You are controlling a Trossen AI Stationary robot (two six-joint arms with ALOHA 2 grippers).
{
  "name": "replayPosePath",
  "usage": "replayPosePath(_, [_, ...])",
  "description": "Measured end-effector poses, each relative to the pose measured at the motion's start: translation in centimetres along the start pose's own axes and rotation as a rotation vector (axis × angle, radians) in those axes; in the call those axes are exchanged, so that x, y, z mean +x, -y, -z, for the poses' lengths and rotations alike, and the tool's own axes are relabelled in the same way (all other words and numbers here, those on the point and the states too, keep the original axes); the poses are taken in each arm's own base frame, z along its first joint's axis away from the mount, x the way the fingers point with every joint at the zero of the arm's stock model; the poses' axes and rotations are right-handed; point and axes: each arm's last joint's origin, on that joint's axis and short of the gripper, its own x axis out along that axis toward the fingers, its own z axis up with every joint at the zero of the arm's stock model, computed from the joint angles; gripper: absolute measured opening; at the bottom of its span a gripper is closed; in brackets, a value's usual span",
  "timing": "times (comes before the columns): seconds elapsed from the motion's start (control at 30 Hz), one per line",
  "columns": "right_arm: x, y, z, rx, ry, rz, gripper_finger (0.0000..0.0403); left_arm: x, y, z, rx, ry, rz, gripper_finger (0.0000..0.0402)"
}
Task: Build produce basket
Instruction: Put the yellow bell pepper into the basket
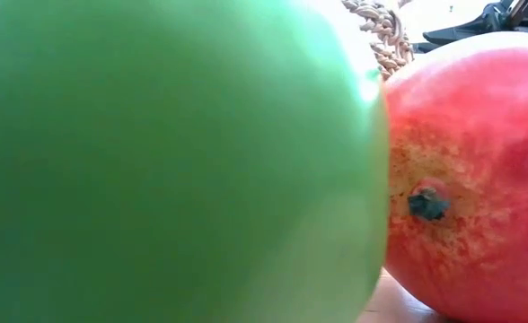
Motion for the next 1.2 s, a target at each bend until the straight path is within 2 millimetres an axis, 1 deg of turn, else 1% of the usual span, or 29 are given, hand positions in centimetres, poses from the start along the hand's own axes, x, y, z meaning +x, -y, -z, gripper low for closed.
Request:
replayPosePath(0.03, [0.0, 0.0, 0.0, 0.000, -0.001, 0.000, 0.0064, -1.0, 0.1, 0.2, 0.020, -0.038, -0.037, 0.0392])
replayPosePath(0.17, [0.0, 0.0, 0.0, 0.000, -0.001, 0.000, 0.0064, -4.5, -0.2, 2.3, 0.052, -0.237, -0.259, 0.0392])
replayPosePath(0.27, [0.0, 0.0, 0.0, 0.000, -0.002, 0.000, 0.0064, -7.0, -0.8, 3.4, 0.014, -0.336, -0.431, 0.0392])
replayPosePath(0.33, [0.0, 0.0, 0.0, 0.000, -0.001, 0.001, 0.0064, -8.2, -1.4, 4.1, -0.030, -0.390, -0.551, 0.0392])
replayPosePath(0.4, [0.0, 0.0, 0.0, -0.001, -0.002, 0.000, 0.0064, -8.9, -1.8, 4.8, -0.086, -0.436, -0.645, 0.0392])
replayPosePath(0.53, [0.0, 0.0, 0.0, -0.001, -0.003, 0.001, 0.0064, -9.5, -2.3, 5.3, -0.169, -0.470, -0.729, 0.0392])
replayPosePath(0.7, [0.0, 0.0, 0.1, -0.002, -0.006, 0.002, 0.0064, -9.3, -1.8, 5.9, -0.259, -0.553, -0.693, 0.0392])
replayPosePath(0.83, [0.0, 0.0, 0.1, -0.002, -0.006, 0.002, 0.0064, -8.9, -1.0, 6.9, -0.298, -0.705, -0.597, 0.0392])
replayPosePath(0.93, [0.0, 0.0, 0.1, -0.002, -0.006, 0.002, 0.0064, -8.6, 0.1, 8.0, -0.292, -0.848, -0.505, 0.0392])
replayPosePath(1.03, [0.0, 0.0, 0.1, -0.002, -0.006, 0.002, 0.0064, -7.9, 1.9, 10.2, -0.222, -1.036, -0.387, 0.0392])
replayPosePath(1.1, [0.0, 0.0, 0.1, -0.002, -0.005, 0.002, 0.0064, -7.6, 3.5, 12.1, -0.156, -1.143, -0.324, 0.0392])
replayPosePath(1.2, [0.0, 0.0, 0.1, -0.002, -0.006, 0.002, 0.0064, -7.7, 6.0, 15.2, -0.042, -1.300, -0.222, 0.0392])
